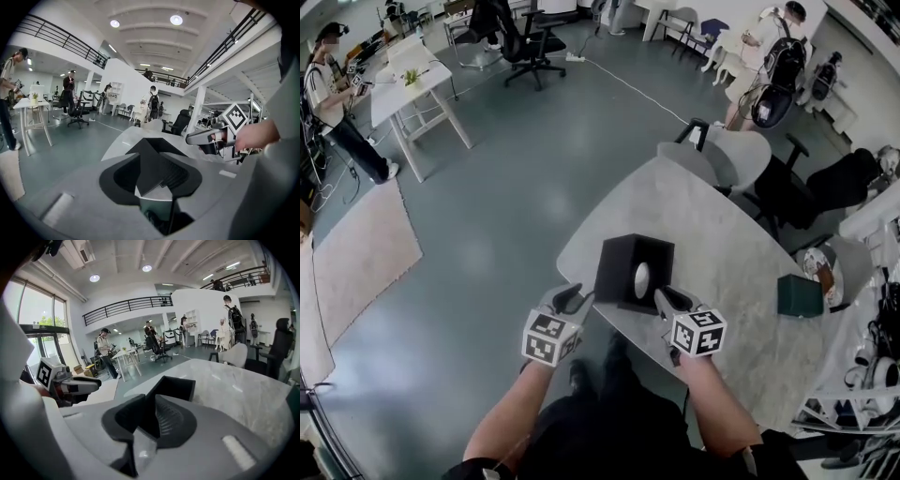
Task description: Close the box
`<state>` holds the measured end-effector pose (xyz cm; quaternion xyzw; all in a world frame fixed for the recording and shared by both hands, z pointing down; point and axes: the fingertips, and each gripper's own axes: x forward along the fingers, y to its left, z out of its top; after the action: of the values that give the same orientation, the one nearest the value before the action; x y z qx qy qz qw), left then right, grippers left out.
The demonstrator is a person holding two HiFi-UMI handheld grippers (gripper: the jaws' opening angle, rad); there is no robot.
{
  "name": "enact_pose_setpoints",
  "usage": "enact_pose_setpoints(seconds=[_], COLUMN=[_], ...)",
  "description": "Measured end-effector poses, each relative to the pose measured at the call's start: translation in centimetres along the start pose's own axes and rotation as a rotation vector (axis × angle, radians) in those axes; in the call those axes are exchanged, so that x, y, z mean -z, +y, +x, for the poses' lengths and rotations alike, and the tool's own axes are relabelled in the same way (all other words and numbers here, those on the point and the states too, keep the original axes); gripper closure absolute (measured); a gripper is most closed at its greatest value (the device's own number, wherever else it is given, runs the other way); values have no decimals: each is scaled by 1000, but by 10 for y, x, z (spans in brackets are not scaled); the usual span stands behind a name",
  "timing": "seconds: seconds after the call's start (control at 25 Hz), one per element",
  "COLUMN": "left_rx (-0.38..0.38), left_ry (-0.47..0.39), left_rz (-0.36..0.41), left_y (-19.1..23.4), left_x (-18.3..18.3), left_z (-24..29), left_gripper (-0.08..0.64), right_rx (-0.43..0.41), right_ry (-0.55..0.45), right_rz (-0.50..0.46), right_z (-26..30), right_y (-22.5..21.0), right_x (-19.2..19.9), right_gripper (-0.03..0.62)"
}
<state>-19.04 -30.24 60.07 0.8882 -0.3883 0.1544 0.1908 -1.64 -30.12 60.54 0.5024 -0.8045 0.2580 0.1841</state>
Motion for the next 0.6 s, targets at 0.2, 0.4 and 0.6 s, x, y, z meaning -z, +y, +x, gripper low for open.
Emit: enact_pose_setpoints(seconds=[0.2, 0.4, 0.6], left_rx=[22, 27, 73], left_ry=[73, 146, 224], left_rz=[21, 45, 123], left_y=[-2, 3, -8], left_x=[21, 48, 77], left_z=[37, 61, 84], left_gripper=[406, 389, 350], right_rx=[71, 128, 139], right_ry=[40, 72, 113], right_rz=[23, 66, 76], right_z=[25, 36, 38], right_y=[-37, -59, -72], right_x=[10, 30, 45], right_gripper=[488, 470, 449])
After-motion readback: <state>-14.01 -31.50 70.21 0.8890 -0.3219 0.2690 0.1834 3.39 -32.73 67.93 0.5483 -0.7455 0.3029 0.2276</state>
